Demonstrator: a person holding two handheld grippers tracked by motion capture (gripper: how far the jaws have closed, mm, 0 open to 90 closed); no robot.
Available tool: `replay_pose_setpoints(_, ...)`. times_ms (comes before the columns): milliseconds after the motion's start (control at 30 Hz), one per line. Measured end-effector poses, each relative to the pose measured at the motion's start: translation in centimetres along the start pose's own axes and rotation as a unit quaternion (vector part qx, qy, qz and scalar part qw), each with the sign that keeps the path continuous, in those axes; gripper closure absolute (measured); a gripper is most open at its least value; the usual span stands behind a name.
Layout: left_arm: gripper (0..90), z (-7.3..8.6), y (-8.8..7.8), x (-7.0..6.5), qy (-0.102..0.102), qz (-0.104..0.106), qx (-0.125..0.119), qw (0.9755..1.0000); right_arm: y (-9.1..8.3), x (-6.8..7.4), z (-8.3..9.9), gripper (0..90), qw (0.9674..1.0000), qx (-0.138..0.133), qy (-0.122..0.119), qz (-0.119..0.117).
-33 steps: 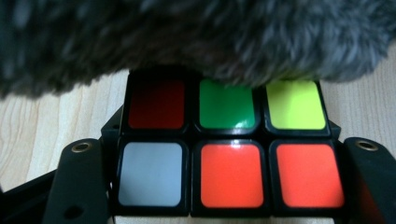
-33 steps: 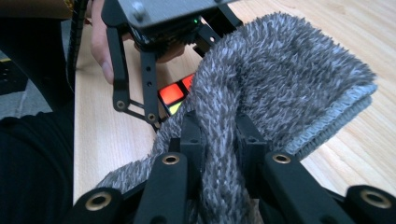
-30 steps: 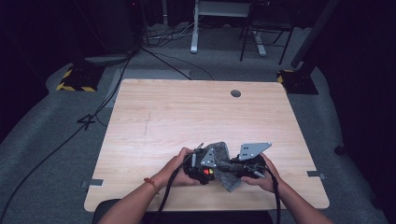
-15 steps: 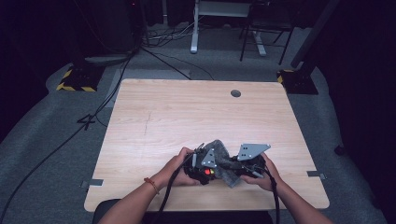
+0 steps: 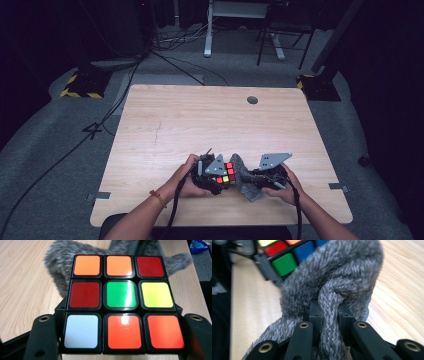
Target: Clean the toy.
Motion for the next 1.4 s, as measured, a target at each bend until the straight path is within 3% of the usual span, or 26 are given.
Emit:
replay_pose_setpoints(67,33.5,0.1,0.2,0.0,0.001,-0.004,0.012,0.9999,-0.2,0.3,-0.2,78.4,0.9997,-0.012,-0.003,-0.019)
replay_pose_setpoints(167,33.3,0.1,0.7,0.1,0.0,-0.005,0.021,0.9998,-0.4,0.8,-0.7,78.4,0.9991,-0.032,-0.008,-0.027)
replay_pose_setpoints(333,33.3,0.2,1.5,-0.2,0.009,-0.01,0.047,0.9988,-1.1,1.1,-1.6,78.4,0.9972,-0.07,-0.011,-0.022)
replay_pose_setpoints(433,33.5,0.0,1.2,-0.3,0.013,-0.012,0.039,0.9991,-0.9,1.0,-1.7,78.3,0.998,-0.059,-0.019,0.01)
replay_pose_setpoints(533,33.5,-0.2,0.6,-0.2,0.011,-0.01,0.019,0.9997,-0.6,0.7,-1.3,78.3,0.9988,-0.039,-0.017,0.023)
replay_pose_setpoints(833,33.5,-0.5,-0.1,-0.3,0.019,-0.006,0.013,0.9997,0.2,0.3,-0.2,78.3,1.0,-0.007,-0.002,0.006)
replay_pose_setpoints(933,33.5,-0.4,-0.2,-0.4,0.024,-0.009,0.02,0.9995,-0.1,0.1,-0.4,78.3,0.9995,-0.008,-0.003,0.03)
replay_pose_setpoints(1000,33.5,-0.5,-0.3,-0.7,0.027,-0.009,0.019,0.9994,-0.3,-0.2,-0.4,78.4,0.9982,-0.01,0.002,0.059)
replay_pose_setpoints(1100,33.5,-0.5,-0.3,-0.8,0.029,-0.01,0.019,0.9993,-0.6,-0.8,-0.1,78.5,0.997,-0.012,0.016,0.074)
replay_pose_setpoints(1233,33.5,-0.5,-0.5,-0.4,0.015,-0.021,0.014,0.9996,-0.6,-0.8,0.2,78.4,0.9974,-0.008,0.024,0.067)
replay_pose_setpoints(1400,33.4,-0.4,-0.5,0.4,-0.006,-0.032,0.008,0.9994,-0.3,0.5,-0.2,78.4,0.9994,-0.034,0.008,-0.006)
Point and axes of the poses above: each handheld gripper's, and its own axes: y roughly forward along the jaws, z roughly out of its underside, x roughly to its left, the point moved 2 cm from there along y, roughly forward along the jaws, and after that the axes turned 1 degree about -x, right-handed, at the moved point
